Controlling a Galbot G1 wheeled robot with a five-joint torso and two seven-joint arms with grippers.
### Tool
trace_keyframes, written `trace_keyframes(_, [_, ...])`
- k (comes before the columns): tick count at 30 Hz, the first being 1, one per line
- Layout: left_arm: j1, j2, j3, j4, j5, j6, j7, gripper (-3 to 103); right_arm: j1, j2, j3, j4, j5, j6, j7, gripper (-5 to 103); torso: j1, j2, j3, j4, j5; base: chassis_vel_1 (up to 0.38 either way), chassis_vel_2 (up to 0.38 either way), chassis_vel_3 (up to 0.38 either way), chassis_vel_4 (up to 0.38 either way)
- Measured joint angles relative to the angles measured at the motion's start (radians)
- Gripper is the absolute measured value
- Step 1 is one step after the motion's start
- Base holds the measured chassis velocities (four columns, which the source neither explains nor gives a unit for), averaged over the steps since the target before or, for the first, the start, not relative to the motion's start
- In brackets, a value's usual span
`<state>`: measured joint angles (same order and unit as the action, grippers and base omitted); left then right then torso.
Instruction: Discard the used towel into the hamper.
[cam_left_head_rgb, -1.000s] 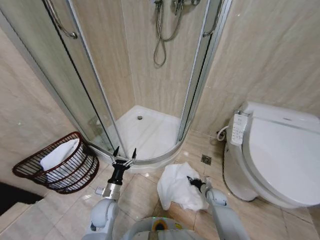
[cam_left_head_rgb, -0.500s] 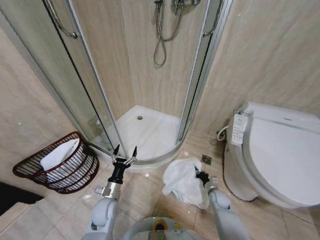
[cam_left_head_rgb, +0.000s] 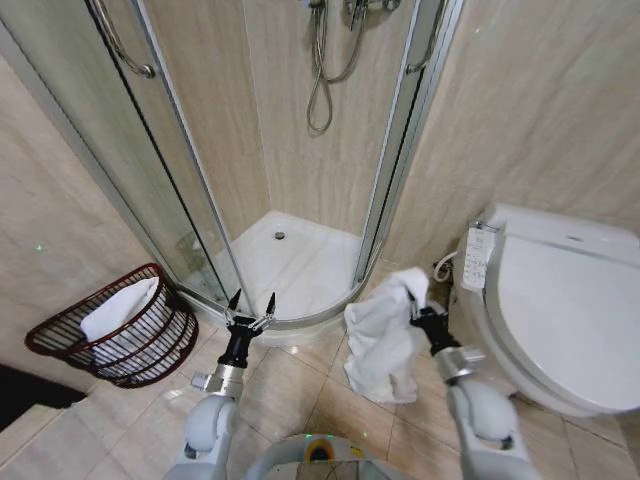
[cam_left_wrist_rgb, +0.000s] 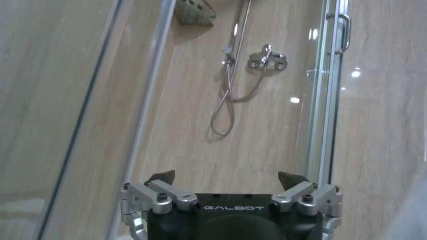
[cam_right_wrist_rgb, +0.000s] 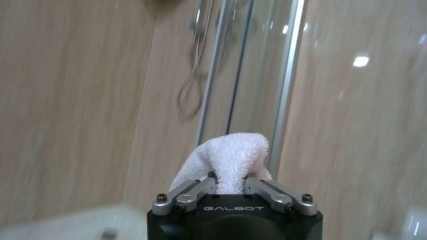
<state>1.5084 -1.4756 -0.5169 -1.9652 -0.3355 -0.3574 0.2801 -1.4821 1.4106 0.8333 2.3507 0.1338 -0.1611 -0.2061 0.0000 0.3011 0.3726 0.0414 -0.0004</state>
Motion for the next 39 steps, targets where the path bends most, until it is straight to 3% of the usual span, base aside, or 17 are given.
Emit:
trace_keyframes(4, [0.005, 0.006, -0.006, -0.012, -0.014, -0.002, 0.0, 100, 0.028, -0.082, 0.047, 0.126, 0.115, -0.114, 0.089, 7, 0.0, 0.0, 0.0, 0.0002, 0.0004, 0.0, 0.0, 0.0, 0.0])
trace_keyframes(7, [0.008, 0.009, -0.008, -0.019, -0.017, -0.001, -0.001, 100, 0.021, -0.103, 0.093, 0.161, 0.16, -0.145, 0.095, 7, 0.0, 0.0, 0.0, 0.0001, 0.0003, 0.0, 0.0, 0.0, 0.0])
trace_keyframes(17, [0.019, 0.002, -0.01, -0.037, 0.0, 0.021, -0.006, 100, -0.034, -0.115, 0.225, 0.162, 0.278, -0.153, 0.092, 7, 0.0, 0.0, 0.0, -0.0002, 0.0005, 0.0, 0.0, 0.0, 0.0])
trace_keyframes(39, [-0.007, 0.023, -0.018, -0.01, 0.009, 0.026, -0.008, 100, -0.078, -0.079, 0.182, 0.151, 0.247, -0.191, 0.026, 7, 0.0, 0.0, 0.0, 0.0001, 0.0003, 0.033, 0.026, 0.031, 0.031])
